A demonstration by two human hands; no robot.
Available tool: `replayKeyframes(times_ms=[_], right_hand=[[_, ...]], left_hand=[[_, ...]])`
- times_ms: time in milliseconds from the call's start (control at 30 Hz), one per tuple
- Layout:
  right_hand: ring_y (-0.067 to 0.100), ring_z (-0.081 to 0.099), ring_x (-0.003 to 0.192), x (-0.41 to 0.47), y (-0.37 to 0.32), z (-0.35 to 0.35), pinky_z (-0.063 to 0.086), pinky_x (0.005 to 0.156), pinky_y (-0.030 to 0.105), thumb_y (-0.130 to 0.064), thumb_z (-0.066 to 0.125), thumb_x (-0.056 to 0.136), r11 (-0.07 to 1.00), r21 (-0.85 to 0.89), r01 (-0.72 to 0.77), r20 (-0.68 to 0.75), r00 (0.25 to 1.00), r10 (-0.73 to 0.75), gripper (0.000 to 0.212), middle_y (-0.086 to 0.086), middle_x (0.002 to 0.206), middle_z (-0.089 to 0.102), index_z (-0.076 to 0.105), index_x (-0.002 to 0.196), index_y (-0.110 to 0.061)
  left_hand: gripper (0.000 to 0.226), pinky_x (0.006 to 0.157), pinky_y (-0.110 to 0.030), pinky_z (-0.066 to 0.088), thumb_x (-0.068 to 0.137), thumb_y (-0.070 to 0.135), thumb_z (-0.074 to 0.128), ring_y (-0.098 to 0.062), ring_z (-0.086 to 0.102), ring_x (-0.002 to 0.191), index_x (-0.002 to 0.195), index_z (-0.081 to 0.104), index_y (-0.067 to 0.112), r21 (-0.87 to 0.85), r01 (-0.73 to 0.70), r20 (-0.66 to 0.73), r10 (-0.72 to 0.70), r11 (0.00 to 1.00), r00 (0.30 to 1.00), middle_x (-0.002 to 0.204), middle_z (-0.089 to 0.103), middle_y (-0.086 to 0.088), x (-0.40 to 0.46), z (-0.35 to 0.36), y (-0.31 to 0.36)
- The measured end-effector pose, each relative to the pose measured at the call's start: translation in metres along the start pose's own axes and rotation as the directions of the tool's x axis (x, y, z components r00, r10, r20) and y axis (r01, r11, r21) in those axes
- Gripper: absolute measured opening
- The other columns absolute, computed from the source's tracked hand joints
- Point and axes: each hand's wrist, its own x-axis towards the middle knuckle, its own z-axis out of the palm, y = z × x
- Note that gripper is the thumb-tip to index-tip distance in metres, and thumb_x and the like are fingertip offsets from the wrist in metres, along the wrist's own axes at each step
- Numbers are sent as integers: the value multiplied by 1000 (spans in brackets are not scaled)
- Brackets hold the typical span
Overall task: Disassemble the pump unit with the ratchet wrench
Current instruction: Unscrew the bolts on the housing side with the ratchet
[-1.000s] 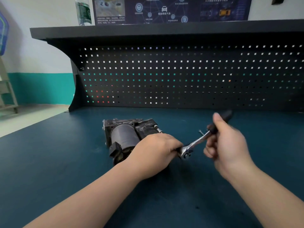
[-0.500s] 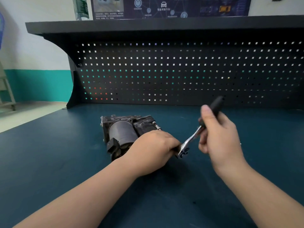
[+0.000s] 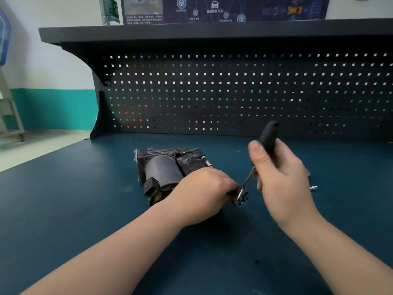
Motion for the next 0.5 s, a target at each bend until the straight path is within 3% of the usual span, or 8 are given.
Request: replayKeyframes(times_ms=[67,133,167,200,267,367,433,500], right_hand=[[10,33,35,7,6,-3,28,38,24,-50,51,94,907,300,-297,-110,933,342,38,-8,41,39,50,74,-17],[9,24,28,13,13,-10,20,33,14,-41,48,98,591,575,-566,-31,707,707,38,-3,39,35,47,72,-13],[8,21,27,14,17,-12,18,33,12,-38,47,99,455,641,-617,30,613,789,38,-2,42,33,45,70,-14],[7,20,28,15,19,-13,17,33,11,-37,46,99,395,667,-632,61,574,816,37,-2,45,32,43,69,-15],[7,20,28,14,20,-10,18,33,14,-37,47,99,512,625,-589,8,661,751,37,-2,41,32,45,70,-14],[8,32,33,11,12,-7,27,36,23,-46,53,94,904,354,-241,-83,954,287,38,-4,40,38,50,75,-13],[12,40,43,6,5,-7,34,43,27,-58,52,85,996,82,45,37,998,-48,39,0,48,43,50,76,-20],[17,43,49,3,5,-4,37,48,32,-62,49,82,979,-95,179,133,977,-166,39,2,55,47,48,76,-24]], left_hand=[[18,77,-40,51,82,8,56,-29,64,88,92,71,8,-24,40,-24,-40,999,999,89,71,-7,-1,1,1],[27,78,-38,51,80,12,50,-27,64,89,96,72,10,-72,83,-55,-87,994,995,91,72,-6,1,-1,3],[30,79,-39,51,80,14,48,-27,64,90,98,71,10,-84,96,-52,-100,992,994,92,72,-6,2,-1,4],[31,80,-39,50,81,14,49,-26,63,92,102,71,11,-81,96,-32,-99,992,995,94,71,-5,3,-2,4],[30,85,-39,48,85,11,53,-25,62,98,110,69,13,-66,50,15,-49,997,999,101,71,-5,2,-1,2],[25,85,-39,47,84,3,58,-27,62,96,105,69,9,-28,-19,40,20,999,999,100,71,-6,0,-1,-3],[12,75,-38,51,78,0,62,-31,62,81,87,69,5,6,-30,20,29,1000,999,83,70,-10,0,-1,-2],[8,66,-36,51,72,-3,66,-32,60,69,74,65,5,18,-23,-8,23,1000,1000,70,65,-11,1,0,1]])
